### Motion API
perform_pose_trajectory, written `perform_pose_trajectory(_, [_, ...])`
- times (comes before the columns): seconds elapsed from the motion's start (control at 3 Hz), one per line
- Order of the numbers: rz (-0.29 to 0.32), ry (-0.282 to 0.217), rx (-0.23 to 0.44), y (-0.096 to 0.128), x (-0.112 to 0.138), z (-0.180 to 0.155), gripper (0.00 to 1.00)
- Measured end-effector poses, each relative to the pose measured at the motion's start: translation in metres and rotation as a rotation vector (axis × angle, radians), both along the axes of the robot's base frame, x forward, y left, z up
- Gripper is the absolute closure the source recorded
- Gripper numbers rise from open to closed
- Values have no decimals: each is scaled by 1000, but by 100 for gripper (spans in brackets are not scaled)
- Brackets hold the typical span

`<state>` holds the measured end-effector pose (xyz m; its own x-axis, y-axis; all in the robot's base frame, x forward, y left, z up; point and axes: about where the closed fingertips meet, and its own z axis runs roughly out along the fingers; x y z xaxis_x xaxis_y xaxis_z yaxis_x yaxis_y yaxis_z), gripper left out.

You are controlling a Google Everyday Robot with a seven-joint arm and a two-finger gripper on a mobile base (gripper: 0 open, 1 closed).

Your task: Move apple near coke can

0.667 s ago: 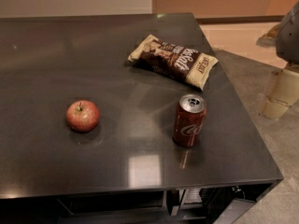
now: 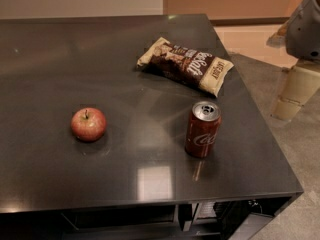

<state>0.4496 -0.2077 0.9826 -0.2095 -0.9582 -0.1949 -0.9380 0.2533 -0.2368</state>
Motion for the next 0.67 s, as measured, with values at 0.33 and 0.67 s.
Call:
perform_pose_trajectory(0.33, [35,14,7,23,16,2,0])
perform_pose_trajectory(0.67, [96,25,58,72,32,6,0])
